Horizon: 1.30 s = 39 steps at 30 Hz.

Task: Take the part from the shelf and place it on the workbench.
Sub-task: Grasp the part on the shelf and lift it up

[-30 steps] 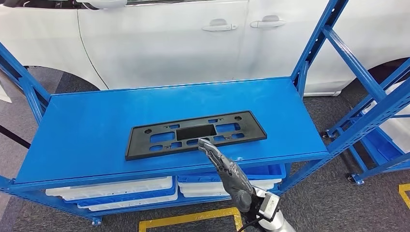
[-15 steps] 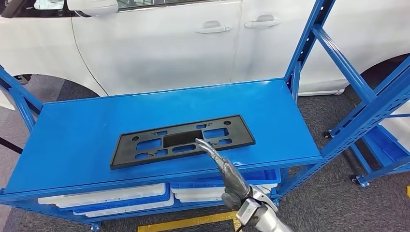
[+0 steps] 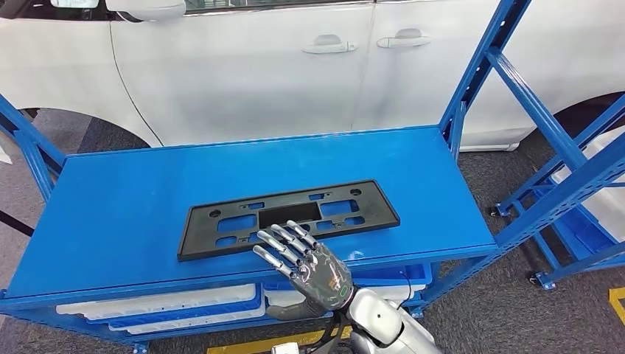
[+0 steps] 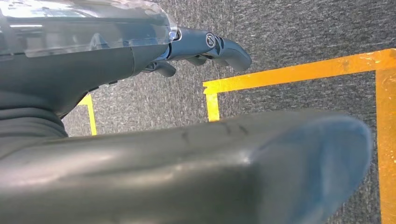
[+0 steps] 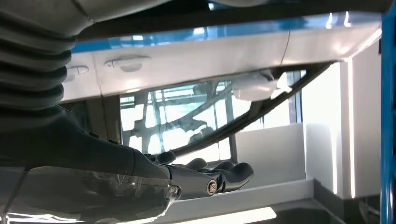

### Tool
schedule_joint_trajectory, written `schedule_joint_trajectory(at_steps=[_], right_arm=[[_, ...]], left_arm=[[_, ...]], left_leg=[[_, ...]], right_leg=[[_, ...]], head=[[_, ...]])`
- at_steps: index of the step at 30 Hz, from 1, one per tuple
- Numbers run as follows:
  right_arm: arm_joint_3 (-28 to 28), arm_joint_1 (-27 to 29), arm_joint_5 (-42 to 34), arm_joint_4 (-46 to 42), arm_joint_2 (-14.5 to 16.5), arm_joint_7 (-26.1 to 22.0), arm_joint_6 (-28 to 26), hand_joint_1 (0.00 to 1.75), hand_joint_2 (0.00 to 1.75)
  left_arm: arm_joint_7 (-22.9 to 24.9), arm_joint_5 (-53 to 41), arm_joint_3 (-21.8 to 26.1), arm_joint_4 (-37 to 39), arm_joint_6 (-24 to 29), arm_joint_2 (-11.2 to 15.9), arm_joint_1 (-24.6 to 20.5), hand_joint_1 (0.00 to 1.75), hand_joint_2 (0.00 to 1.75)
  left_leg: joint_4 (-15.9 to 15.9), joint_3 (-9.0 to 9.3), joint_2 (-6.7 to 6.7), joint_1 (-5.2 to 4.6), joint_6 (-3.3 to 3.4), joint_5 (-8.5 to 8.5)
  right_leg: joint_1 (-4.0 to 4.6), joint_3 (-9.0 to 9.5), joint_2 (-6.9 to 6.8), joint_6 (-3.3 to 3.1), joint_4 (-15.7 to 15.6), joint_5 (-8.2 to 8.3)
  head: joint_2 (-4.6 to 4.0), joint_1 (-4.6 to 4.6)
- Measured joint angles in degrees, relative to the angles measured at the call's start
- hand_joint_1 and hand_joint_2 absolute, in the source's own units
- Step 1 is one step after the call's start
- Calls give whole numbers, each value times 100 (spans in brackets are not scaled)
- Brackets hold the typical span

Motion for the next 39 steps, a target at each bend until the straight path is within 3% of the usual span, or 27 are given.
schedule_joint_trajectory(at_steps=[1, 2, 4, 6, 7, 11, 13, 15, 16, 17, 18, 21, 23, 28, 29, 32, 33, 35, 37, 39], right_arm=[[42, -32, 27, 108, 8, 52, 2, 0, 175], [81, -78, 47, 215, 24, 109, 5, 0, 175], [149, -226, 80, 418, 80, 219, 8, 0, 175], [191, -432, 90, 606, 161, 324, 8, 0, 175], [207, -539, 82, 703, 206, 373, 10, 0, 175], [256, -919, -3, 1030, 415, 459, 44, 0, 175], [293, -1063, -32, 1149, 533, 476, 90, 0, 175], [330, -1138, -42, 1265, 631, 491, 132, 0, 175], [345, -1151, -40, 1314, 668, 496, 150, 0, 175], [361, -1161, -39, 1361, 705, 503, 172, 0, 175], [379, -1181, -37, 1401, 744, 510, 200, 0, 175], [444, -1299, -34, 1519, 871, 521, 288, 0, 175], [477, -1368, -33, 1590, 920, 522, 319, 0, 175], [505, -1398, -32, 1648, 938, 522, 330, 0, 175], [539, -1433, -37, 1723, 949, 521, 343, 0, 175], [679, -1531, -62, 2097, 967, 518, 428, 0, 175], [706, -1535, -68, 2181, 964, 517, 442, 0, 175], [733, -1559, -77, 2262, 963, 516, 438, 0, 87], [748, -1596, -83, 2316, 966, 515, 437, 0, 0], [755, -1617, -87, 2367, 968, 515, 438, 0, 0]], left_arm=[[1, -4, -8, 1, -1, 0, 3, 0, 0], [2, -8, -14, 1, -1, -2, 5, 0, 0], [8, -17, -25, 1, -4, -12, 5, 0, 0], [9, -22, -35, 1, -9, -21, -3, 0, 0], [3, -25, -39, 1, -13, -22, -7, 0, 0], [-19, -54, -50, 1, -38, -19, -18, 0, 0], [-21, -69, -55, 1, -51, -19, -20, 0, 0], [-20, -75, -56, 1, -57, -21, -16, 0, 0], [-20, -75, -56, 1, -57, -20, -10, 0, 0], [-20, -75, -56, 1, -58, -19, -4, 0, 0], [-20, -74, -56, 1, -60, -19, 1, 0, 0], [-24, -73, -56, 1, -64, -16, -4, 0, 0], [-32, -73, -56, 1, -69, -15, -17, 0, 0], [-35, -73, -55, 1, -74, -14, -16, 0, 0], [-35, -73, -55, 1, -81, -11, -13, 0, 0], [-35, -75, -54, 1, -110, -4, 2, 0, 0], [-35, -76, -54, 1, -115, -4, 6, 0, 0], [-35, -80, -54, 1, -118, -6, 8, 0, 0], [-35, -81, -54, 1, -120, -8, 6, 0, 0], [-36, -81, -54, 1, -120, -7, 6, 0, 0]], left_leg=[[4, 1, -2, 0, -3, -5], [12, 3, -5, 0, -11, -12], [41, 16, -10, 2, -42, -40], [79, 13, -11, -16, -93, -74], [91, 4, -10, -25, -124, -84], [154, -25, -5, -1, -269, -143], [610, -230, -3, 10, -318, -405], [1391, -616, -3, 13, -346, -746], [1667, -768, -3, 14, -351, -815], [1742, -827, -3, 14, -347, -774], [1575, -768, -3, 13, -336, -617], [407, -232, -4, -3, -258, -55], [106, -95, -8, -29, -212, -1], [101, -103, -13, -43, -190, 4], [79, -100, -11, -32, -149, 20], [21, -85, -5, 3, -32, 56], [28, -81, -9, 2, -34, 48], [40, -57, -17, 1, -58, 26], [63, -53, -21, -22, -103, 0], [70, -60, -20, -32, -164, -11]], right_leg=[[-19, -125, -1, 16, 210, -25], [-36, -147, -3, 27, 204, 65], [-63, 123, -12, 27, -436, 494], [-55, 432, -19, -9, -1122, 763], [-46, 494, -18, -37, -1275, 794], [-28, 507, -6, -185, -1354, 804], [-41, 530, -16, -244, -1384, 814], [-22, 534, -23, -277, -1384, 806], [-11, 537, -24, -283, -1383, 801], [-3, 544, -24, -287, -1382, 795], [3, 557, -19, -287, -1381, 788], [18, 601, 3, -255, -1377, 759], [31, 592, 5, -215, -1372, 755], [32, 583, 2, -183, -1376, 761], [25, 504, 1, -142, -1199, 645], [-14, -153, -3, -3, 121, 92], [-22, -217, -4, 1, 215, 139], [-20, 148, -10, -36, -577, 568], [0, 456, -12, -88, -1239, 806], [28, 503, -3, -138, -1363, 814]], head=[[0, 0], [0, 0], [0, 0], [0, 0], [0, 0], [0, 0], [0, 0], [0, 0], [0, 0], [0, 0], [0, 0], [0, 0], [0, -1], [0, -1], [0, -1], [0, 0], [0, 0], [0, 0], [0, 0], [0, 0]])
